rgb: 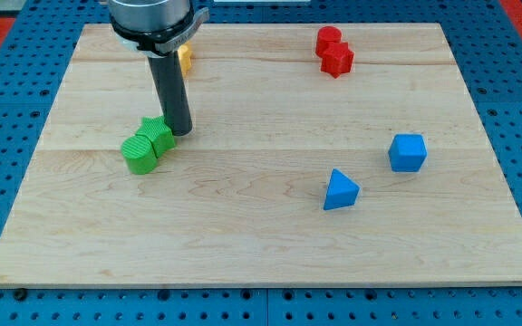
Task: Push the blue triangle closer to the blue cube
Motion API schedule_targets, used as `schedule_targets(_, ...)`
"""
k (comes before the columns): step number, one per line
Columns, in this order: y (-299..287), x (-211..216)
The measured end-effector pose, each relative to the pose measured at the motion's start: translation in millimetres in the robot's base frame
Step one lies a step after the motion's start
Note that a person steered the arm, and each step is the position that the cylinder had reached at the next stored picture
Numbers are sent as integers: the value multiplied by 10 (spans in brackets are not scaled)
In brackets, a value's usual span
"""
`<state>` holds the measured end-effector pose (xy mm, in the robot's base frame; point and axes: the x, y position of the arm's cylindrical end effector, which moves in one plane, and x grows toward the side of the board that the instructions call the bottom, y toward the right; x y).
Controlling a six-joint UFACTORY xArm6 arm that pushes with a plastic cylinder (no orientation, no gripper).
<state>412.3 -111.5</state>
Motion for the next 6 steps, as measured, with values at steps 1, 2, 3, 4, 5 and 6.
schedule_targets(1,316,99)
schedule_targets(2,832,510)
schedule_targets(3,836,1090)
schedule_targets(4,1103,1281)
schedule_targets(5,1646,1267)
schedule_targets(6,2056,1197)
